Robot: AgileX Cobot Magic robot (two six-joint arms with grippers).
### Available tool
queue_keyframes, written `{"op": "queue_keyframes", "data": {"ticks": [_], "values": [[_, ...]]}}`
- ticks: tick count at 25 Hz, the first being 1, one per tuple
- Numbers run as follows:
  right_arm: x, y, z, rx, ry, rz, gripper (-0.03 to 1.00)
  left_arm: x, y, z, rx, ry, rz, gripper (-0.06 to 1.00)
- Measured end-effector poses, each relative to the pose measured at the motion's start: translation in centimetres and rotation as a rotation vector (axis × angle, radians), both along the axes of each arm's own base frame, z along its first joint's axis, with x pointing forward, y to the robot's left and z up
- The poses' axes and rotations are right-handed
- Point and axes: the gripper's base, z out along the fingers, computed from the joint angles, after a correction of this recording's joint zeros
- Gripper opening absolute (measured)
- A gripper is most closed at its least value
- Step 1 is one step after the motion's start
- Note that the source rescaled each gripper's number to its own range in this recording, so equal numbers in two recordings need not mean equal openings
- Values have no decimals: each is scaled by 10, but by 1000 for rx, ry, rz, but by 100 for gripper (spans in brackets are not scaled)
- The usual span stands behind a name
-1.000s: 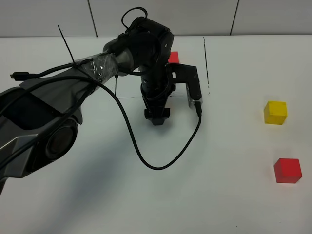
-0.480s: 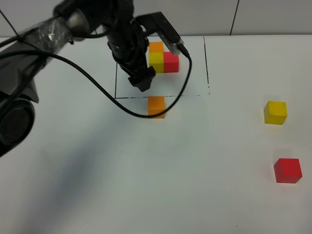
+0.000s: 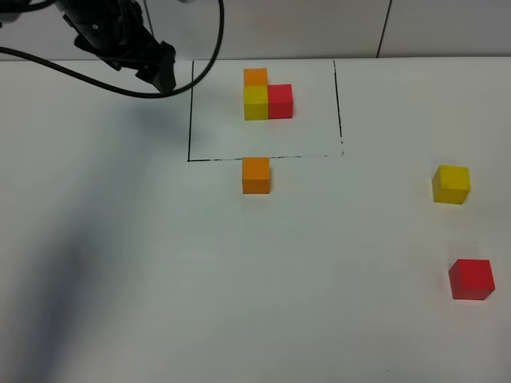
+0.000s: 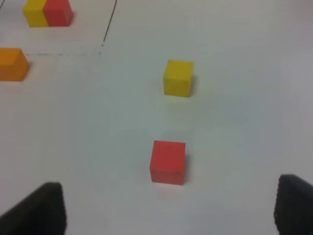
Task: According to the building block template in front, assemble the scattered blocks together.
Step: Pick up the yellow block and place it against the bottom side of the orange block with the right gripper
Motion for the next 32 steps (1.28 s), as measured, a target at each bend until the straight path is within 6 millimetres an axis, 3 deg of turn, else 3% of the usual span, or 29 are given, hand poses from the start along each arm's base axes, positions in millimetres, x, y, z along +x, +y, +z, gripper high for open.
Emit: {"op": "queue_keyframes", "data": {"ticks": [4, 7, 11, 14, 23, 32], "values": [[0, 0, 0, 0, 0, 0, 73, -10, 24, 21, 10, -21, 80, 93], [0, 0, 0, 0, 0, 0, 73, -25, 45, 24, 67, 6, 120, 93], [0, 0, 0, 0, 0, 0, 73, -59, 81, 19, 90, 75, 216, 93], [0, 0, 0, 0, 0, 0, 73, -90, 96, 22, 91, 53, 281, 93], [0, 0, 0, 1, 0, 0, 73, -192, 104, 59, 68, -64, 401, 92], [0, 0, 0, 1, 0, 0, 73, -277, 100, 76, 23, -200, 394, 90]]}}
